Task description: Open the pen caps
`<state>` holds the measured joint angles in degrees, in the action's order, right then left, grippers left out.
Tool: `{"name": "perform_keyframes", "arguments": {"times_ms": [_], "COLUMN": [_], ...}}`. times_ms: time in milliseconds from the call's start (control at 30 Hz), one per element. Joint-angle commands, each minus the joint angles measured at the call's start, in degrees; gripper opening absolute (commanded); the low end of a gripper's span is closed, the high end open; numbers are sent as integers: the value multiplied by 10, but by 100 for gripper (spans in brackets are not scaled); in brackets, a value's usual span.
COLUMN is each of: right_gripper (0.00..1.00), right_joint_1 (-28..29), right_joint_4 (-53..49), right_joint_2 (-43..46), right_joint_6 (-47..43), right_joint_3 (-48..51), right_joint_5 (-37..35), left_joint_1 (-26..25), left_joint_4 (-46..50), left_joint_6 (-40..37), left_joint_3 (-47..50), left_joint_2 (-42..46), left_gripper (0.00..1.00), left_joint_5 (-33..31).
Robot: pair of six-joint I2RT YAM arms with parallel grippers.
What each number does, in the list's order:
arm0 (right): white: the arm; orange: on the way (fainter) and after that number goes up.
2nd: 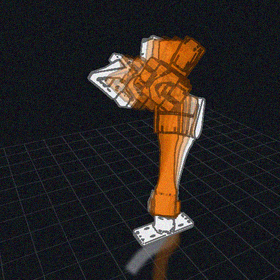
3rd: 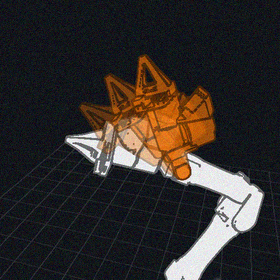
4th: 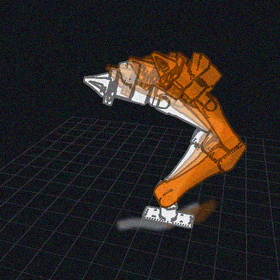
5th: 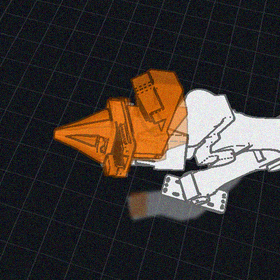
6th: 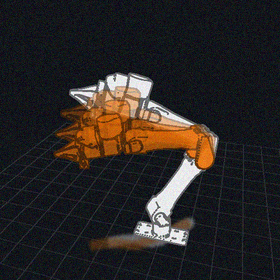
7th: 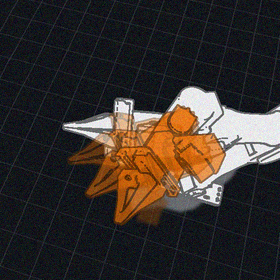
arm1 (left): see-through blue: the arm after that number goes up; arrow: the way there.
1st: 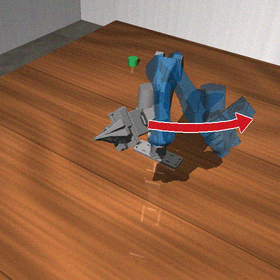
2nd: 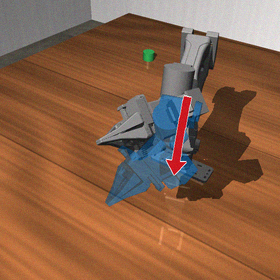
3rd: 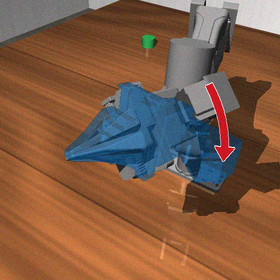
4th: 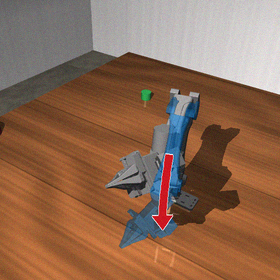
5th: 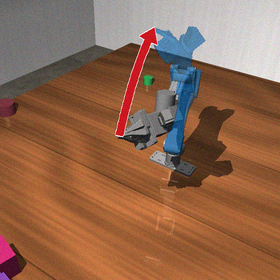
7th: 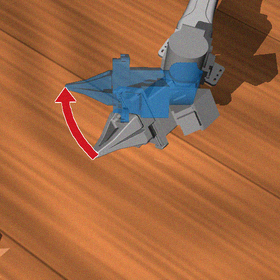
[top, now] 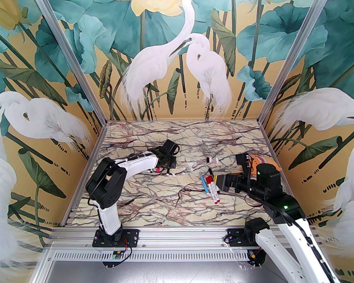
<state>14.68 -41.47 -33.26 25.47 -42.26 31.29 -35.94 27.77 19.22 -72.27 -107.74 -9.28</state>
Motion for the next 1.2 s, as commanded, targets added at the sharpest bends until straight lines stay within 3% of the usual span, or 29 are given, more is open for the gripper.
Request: {"name": "perform_keyframes", "arguments": {"times_ms": [0,267,833,1167], "right_gripper": [99,99,99,99], "right_joint_1": [3,3,3,3], "right_joint_4": [-10,-10,-13,-15], "right_joint_2": [-7,-17,-24,-26], "right_joint_6": [0,5,8,8], "right_joint_3": [-11,-8,-9,-10], "right_joint_5": [-9,-5,8,8], "left_joint_1": [3,3,9,11], "left_joint_4": [40,82,122,129], "left_joint_6": [-17,-11,6,1], "left_joint_3": [-23,-67,-107,-120], "left_joint_2": [-22,-63,-111,-121], "left_gripper": [5,5,12,23], "left_joint_5": [-42,-90,-131,-135]}}
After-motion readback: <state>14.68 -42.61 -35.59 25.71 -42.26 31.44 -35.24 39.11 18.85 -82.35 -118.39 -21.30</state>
